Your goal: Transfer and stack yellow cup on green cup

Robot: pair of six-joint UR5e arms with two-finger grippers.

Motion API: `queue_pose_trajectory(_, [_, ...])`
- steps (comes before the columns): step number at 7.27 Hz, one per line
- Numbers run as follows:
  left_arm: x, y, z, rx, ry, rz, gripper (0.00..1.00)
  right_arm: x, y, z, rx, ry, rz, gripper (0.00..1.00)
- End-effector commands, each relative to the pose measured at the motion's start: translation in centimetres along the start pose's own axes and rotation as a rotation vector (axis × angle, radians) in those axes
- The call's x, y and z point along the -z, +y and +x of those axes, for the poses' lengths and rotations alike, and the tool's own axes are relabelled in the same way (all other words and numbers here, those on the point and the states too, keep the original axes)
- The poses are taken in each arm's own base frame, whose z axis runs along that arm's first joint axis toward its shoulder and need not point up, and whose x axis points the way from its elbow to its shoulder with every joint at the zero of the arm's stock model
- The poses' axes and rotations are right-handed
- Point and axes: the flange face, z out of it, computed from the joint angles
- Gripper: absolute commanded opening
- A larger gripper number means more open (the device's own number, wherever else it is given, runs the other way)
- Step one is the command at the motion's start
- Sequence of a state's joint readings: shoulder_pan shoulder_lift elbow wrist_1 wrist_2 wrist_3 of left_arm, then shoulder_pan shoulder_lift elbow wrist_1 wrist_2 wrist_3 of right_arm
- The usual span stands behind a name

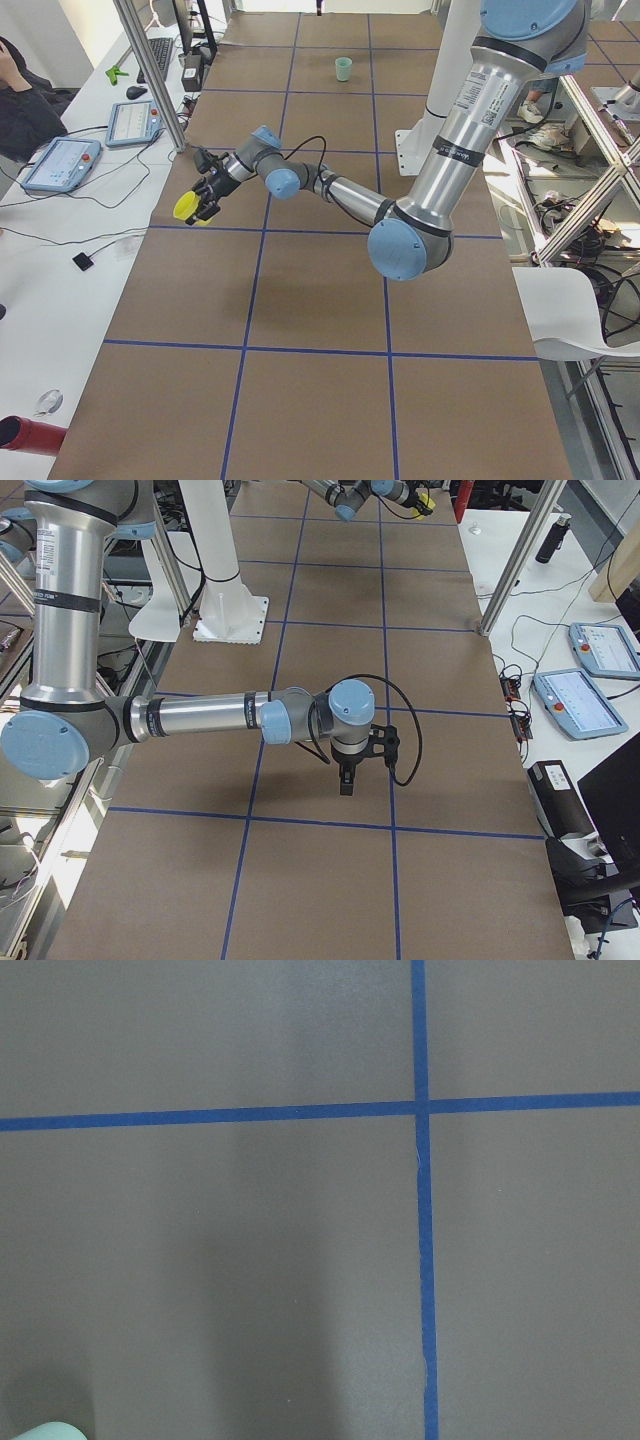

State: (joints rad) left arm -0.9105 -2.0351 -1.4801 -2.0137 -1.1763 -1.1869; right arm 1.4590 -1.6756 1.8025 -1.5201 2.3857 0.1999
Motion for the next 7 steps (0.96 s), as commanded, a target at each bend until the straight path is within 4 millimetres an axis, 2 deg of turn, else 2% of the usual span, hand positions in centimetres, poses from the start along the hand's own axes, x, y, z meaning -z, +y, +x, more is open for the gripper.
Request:
queue_pose_trajectory(1, [4.3,1.1,6.8,-0.047,0.229,-0.117,0.00,0.4,-2.6,-3.3,0.049,0.003,0.001,1.00])
queue_pose_trajectory(2, [7.0,3.5,9.3,-0.096,0.362,-0.119,0.00,0.0,-3.6,-5.3,0.090,-0.006,-0.003,1.00])
queue_pose_trajectory(3, [10.3,7.6,11.9,-0.109,0.509,-0.125,0.00,-0.8,-4.7,-7.4,0.090,-0.006,-0.013,1.00])
queue_pose_trajectory(4, [13.0,10.3,13.7,-0.105,0.620,-0.142,0.00,-0.6,-4.9,-7.7,0.028,-0.010,-0.005,1.00])
queue_pose_trajectory(6, [18.4,13.2,15.2,-0.318,0.980,-0.199,0.00,-0.3,-4.8,-8.4,0.035,-0.027,0.002,0.99])
queue_pose_trajectory(7, [19.4,13.8,14.9,-0.337,1.064,-0.191,0.00,0.0,-4.8,-9.2,0.069,-0.064,0.020,1.00])
